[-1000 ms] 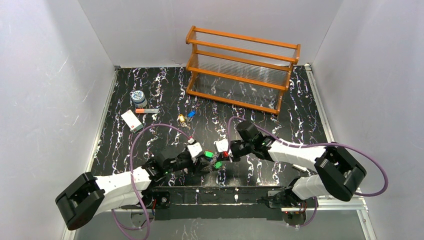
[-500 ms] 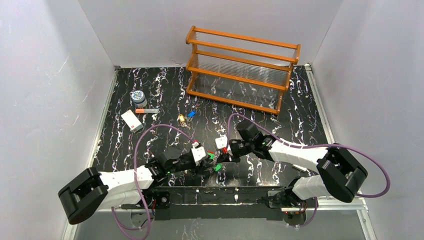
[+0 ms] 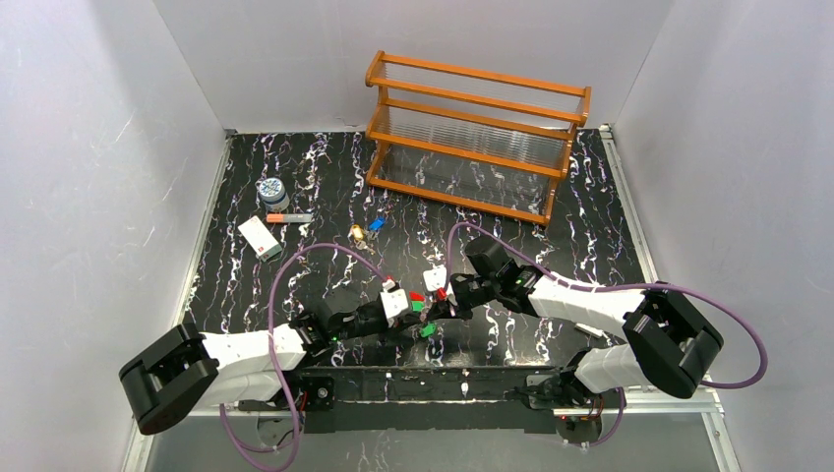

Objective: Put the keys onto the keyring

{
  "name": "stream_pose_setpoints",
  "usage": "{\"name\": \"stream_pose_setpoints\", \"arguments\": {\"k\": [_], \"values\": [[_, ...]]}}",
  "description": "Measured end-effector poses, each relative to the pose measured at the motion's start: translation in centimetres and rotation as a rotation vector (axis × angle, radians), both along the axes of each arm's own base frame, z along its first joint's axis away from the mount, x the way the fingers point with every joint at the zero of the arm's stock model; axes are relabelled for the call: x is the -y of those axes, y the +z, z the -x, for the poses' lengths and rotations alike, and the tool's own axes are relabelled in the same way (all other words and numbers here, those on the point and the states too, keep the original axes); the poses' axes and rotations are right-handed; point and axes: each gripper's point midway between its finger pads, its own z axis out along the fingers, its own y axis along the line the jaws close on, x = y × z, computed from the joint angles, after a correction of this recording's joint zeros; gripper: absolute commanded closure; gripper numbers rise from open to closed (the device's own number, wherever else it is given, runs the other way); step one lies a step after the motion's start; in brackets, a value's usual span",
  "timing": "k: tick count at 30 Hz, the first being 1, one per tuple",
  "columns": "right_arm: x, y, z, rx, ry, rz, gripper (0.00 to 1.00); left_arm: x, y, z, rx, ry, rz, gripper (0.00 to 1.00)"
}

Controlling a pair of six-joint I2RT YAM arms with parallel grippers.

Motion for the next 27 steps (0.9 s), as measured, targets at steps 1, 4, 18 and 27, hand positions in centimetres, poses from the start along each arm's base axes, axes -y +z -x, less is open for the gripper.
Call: {"name": "stream_pose_setpoints", "arguments": {"k": [1, 4, 18, 27], "values": [[0.0, 0.0, 0.0, 0.0, 0.0, 0.0, 0.99, 0.0, 0.0, 0.0, -0.002, 0.001, 0.001, 1.0], [0.0, 0.0, 0.0, -0.002, -0.002, -0.001, 0.99, 0.0, 0.0, 0.1, -0.012, 0.004, 0.005, 1.0], [-0.6, 0.5, 0.3, -0.064, -0.048, -0.06, 0.99, -1.2, 0.8, 0.8, -0.003, 0.024, 0.057, 1.0], [-0.6, 0.7, 0.5, -0.097, -0.067, -0.083, 0.99, -1.3, 1.0, 0.9, 0.0, 0.025, 0.063, 1.0]]}}
